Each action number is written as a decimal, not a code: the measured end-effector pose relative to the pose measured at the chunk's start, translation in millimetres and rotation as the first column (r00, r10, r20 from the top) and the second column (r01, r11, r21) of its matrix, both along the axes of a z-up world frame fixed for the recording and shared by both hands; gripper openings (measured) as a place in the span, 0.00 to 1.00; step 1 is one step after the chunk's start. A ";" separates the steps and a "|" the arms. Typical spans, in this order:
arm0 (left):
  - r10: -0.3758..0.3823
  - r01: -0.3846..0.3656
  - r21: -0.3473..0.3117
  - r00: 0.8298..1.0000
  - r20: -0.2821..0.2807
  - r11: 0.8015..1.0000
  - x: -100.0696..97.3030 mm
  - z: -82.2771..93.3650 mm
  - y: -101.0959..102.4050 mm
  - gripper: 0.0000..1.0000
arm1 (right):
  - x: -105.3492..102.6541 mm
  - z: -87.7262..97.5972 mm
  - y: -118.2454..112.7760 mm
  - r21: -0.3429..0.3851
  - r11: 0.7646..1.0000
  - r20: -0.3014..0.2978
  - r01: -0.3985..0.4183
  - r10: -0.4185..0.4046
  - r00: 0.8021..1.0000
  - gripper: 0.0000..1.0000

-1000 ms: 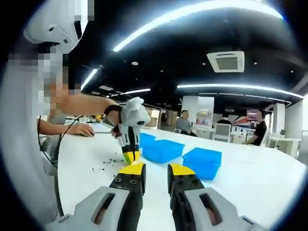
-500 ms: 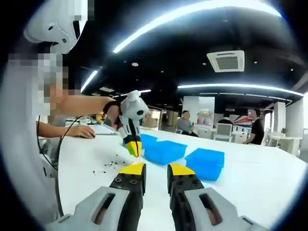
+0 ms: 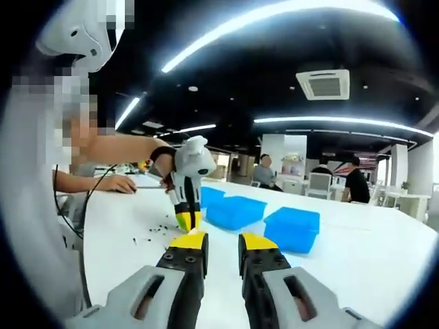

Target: Pick up the resistors one by one and place each resistor into its matching bin, sorting the parts by color and model until every resistor is separated into the correct bin for its type

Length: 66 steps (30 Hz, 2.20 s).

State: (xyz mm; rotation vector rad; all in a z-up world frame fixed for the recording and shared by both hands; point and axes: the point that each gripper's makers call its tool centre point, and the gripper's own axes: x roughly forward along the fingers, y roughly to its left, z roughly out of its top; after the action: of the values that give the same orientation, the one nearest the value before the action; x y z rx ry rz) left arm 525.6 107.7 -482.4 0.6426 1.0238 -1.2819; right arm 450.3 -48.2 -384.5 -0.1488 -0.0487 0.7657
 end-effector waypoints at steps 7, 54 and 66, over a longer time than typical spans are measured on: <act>-0.030 0.030 -0.012 0.999 -0.020 0.999 -5.2 0.4 2.9 0.05 | -1.2 -2.4 5.0 -0.010 1.000 -0.003 -0.012 0.012 1.000 0.20; 0.523 -0.326 -0.620 0.837 0.162 0.714 98.1 122.0 9.1 0.18 | -7.4 -6.9 12.2 -0.007 1.000 -0.040 -0.026 0.025 0.999 0.20; 0.352 -0.216 -0.468 0.908 0.227 0.857 67.1 99.4 -5.8 0.18 | -8.3 -9.9 7.8 -0.009 1.000 -0.046 -0.018 0.018 0.999 0.20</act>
State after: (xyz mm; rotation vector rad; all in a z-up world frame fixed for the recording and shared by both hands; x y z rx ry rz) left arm 592.7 101.9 -383.0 0.3110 0.5234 -1.0534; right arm 442.0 -40.4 -394.4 -0.1396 -0.0034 0.7874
